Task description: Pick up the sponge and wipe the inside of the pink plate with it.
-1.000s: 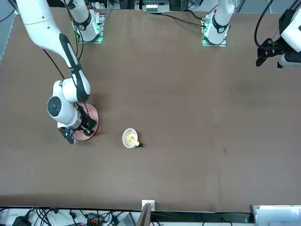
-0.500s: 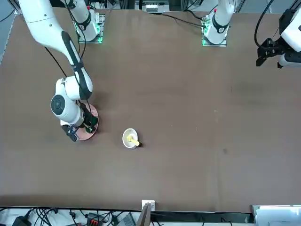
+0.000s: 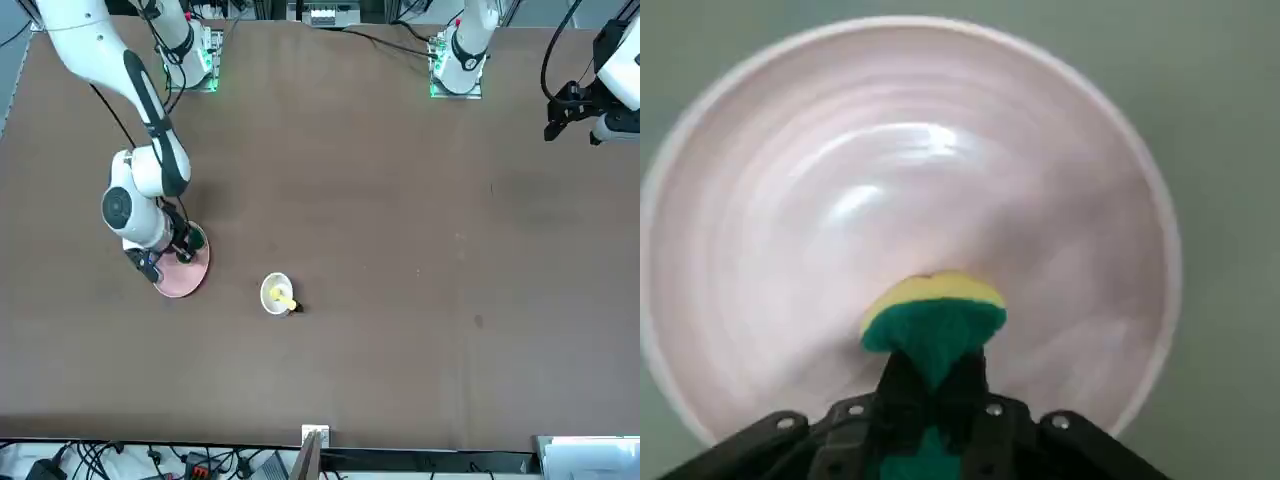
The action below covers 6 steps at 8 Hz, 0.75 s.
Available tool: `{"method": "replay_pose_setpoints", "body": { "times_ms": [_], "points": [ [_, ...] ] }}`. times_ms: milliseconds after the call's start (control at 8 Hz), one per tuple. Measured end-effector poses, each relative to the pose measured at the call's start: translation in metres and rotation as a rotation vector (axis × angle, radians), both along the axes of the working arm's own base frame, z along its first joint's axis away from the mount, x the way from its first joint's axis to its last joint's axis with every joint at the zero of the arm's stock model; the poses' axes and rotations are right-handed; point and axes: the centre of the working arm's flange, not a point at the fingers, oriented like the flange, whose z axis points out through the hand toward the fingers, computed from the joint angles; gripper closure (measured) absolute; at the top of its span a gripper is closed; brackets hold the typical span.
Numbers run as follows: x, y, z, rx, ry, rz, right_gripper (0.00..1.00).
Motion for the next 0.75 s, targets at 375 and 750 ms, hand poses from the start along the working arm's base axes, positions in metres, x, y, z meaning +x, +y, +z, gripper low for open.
{"method": "replay_pose_setpoints", "body": {
  "times_ms": [375,750],
  "points": [
    [-0.007,-0.035,-0.001,-0.002,0.021,0.017,0.9],
    [-0.001,-0.061,0.002,-0.016,0.004,0.051,0.9]
  ]
}}
